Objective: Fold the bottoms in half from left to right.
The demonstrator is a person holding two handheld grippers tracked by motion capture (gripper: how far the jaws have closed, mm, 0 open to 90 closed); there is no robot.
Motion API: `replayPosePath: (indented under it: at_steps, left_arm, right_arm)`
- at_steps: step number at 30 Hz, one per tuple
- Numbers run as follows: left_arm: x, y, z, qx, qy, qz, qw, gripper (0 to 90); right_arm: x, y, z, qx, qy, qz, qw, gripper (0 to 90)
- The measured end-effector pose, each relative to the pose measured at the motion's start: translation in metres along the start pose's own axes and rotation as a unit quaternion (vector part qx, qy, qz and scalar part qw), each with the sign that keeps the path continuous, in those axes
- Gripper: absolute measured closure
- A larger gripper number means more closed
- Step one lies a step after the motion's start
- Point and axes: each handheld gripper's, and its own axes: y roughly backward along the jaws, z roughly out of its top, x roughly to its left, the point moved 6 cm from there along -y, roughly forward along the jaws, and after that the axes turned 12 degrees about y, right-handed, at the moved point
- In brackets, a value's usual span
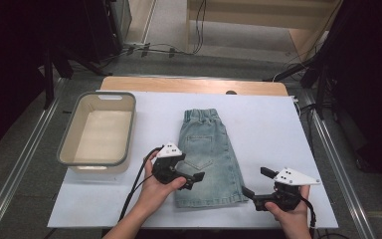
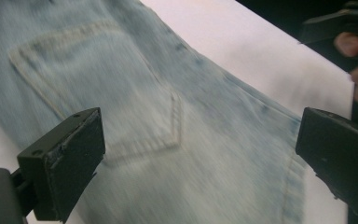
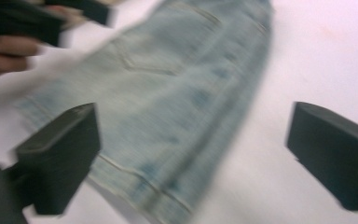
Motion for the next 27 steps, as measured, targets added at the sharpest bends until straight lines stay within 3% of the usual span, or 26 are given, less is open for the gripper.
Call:
replayPosePath:
  at_steps: [2, 3, 6, 9, 11, 14, 18, 27]
  left_arm:
    - [-0.002, 0.004, -0.013, -0.004, -0.001, 0.008, 1.0000, 0.4]
    - [-0.003, 0.005, -0.020, -0.004, -0.005, 0.017, 0.9998, 0.6]
    - [-0.004, 0.010, -0.038, -0.005, -0.001, 0.028, 0.9996, 3.2]
    - [-0.004, 0.017, -0.051, -0.003, -0.006, 0.031, 0.9995, 14.3]
    - [-0.004, 0.021, -0.057, -0.005, -0.015, 0.049, 0.9987, 19.0]
    - [-0.002, 0.026, -0.064, 0.004, -0.006, 0.066, 0.9978, 26.0]
    - [-0.004, 0.025, -0.074, 0.026, -0.018, 0.085, 0.9959, 31.6]
    - [-0.006, 0.022, -0.078, 0.049, -0.014, 0.075, 0.9959, 44.1]
  right_arm:
    - [-0.006, -0.002, -0.015, 0.031, -0.024, -0.022, 0.9990, 12.5]
    - [-0.007, -0.003, -0.021, 0.036, -0.031, -0.021, 0.9986, 15.1]
    - [-0.007, -0.004, -0.032, 0.052, -0.036, -0.033, 0.9974, 24.5]
    - [-0.004, -0.004, -0.034, 0.053, -0.044, -0.026, 0.9973, 35.2]
    - [0.001, -0.006, -0.035, 0.055, -0.041, -0.020, 0.9975, 42.2]
    - [0.009, -0.011, -0.039, 0.067, -0.033, -0.012, 0.9971, 46.1]
    - [0.014, -0.014, -0.045, 0.086, -0.036, -0.012, 0.9956, 51.8]
    - [0.020, -0.016, -0.046, 0.078, -0.054, 0.016, 0.9954, 78.4]
